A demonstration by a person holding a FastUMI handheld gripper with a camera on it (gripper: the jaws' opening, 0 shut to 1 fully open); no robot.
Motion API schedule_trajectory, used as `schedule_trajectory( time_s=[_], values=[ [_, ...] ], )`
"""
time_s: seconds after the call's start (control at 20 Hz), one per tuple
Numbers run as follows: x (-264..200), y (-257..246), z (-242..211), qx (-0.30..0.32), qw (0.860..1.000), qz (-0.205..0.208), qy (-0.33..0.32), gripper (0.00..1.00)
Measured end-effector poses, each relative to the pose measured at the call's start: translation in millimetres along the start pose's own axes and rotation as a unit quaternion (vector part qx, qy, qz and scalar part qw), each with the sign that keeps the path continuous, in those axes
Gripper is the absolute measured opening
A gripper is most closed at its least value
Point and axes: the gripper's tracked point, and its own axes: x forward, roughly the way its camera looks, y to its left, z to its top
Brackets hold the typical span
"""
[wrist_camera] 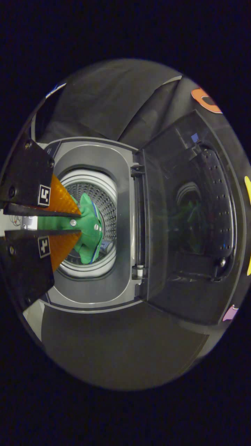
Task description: Put the clothes into the washing machine and then close the washing machine lid.
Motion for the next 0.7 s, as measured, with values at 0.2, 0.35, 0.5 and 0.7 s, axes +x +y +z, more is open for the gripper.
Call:
schedule_trajectory(
  time_s=[0.2,0.35,0.5,0.7],
  values=[
    [-13,1,4,-0.015,1.0,-0.006,-0.021,0.85],
    [-18,-3,2,-0.015,1.0,-0.005,-0.023,0.83],
    [-24,-7,3,-0.015,1.0,-0.005,-0.027,0.83],
    [-39,-14,11,-0.022,0.998,-0.004,-0.051,0.83]
  ],
)
